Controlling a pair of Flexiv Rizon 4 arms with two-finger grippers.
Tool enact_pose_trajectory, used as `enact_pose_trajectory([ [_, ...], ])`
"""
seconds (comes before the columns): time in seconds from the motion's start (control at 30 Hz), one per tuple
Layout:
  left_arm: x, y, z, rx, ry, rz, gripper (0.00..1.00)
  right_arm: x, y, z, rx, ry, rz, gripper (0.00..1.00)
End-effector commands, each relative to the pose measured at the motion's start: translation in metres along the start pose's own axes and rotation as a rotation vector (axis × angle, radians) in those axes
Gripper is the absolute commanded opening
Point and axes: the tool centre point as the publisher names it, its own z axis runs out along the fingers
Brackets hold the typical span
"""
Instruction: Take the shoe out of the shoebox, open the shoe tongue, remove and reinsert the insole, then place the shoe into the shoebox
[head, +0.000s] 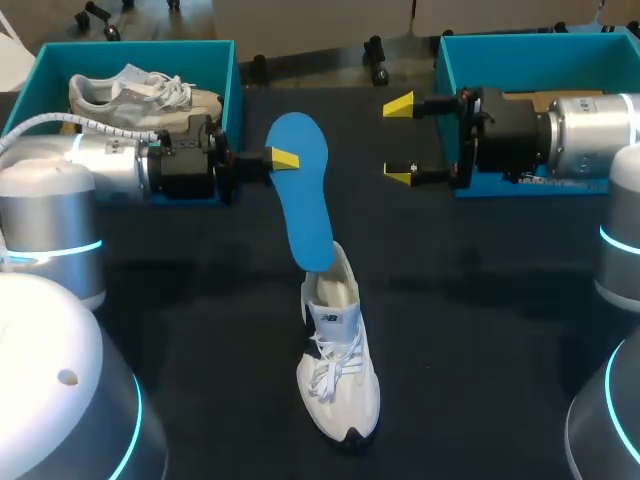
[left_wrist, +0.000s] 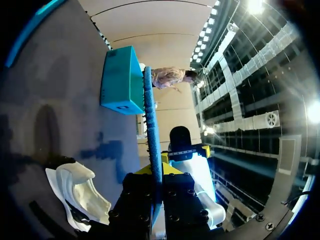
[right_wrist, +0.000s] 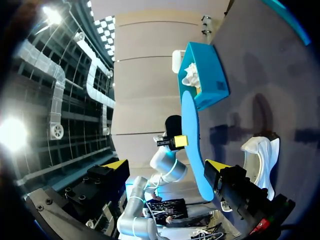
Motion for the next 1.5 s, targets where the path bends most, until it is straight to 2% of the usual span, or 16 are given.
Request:
enact_pose_trajectory([
  [0.03, -0.001, -0.001, 0.001, 0.000, 0.001, 0.000, 0.00, 0.000, -0.001, 0.001, -0.002, -0.003, 0.001, 1.00],
  [0.23, -0.001, -0.001, 0.001, 0.000, 0.001, 0.000, 0.00, 0.000, -0.001, 0.001, -0.002, -0.003, 0.001, 1.00],
  [0.43, -0.001, -0.001, 0.001, 0.000, 0.001, 0.000, 0.00, 0.015, -0.001, -0.003, 0.057, -0.207, -0.003, 1.00],
  [0.8, -0.001, -0.001, 0.001, 0.000, 0.001, 0.000, 0.00, 0.030, -0.004, 0.002, 0.091, -0.567, 0.035, 1.00],
  [0.93, -0.001, -0.001, 0.001, 0.000, 0.001, 0.000, 0.00, 0.035, -0.004, 0.006, 0.108, -0.649, 0.049, 1.00],
  [1.2, -0.001, -0.001, 0.001, 0.000, 0.001, 0.000, 0.00, 0.057, -0.006, 0.028, 0.162, -0.894, 0.168, 1.00],
  [1.5, -0.001, -0.001, 0.001, 0.000, 0.001, 0.000, 0.00, 0.066, -0.014, 0.052, 0.178, -1.067, 0.243, 1.00],
])
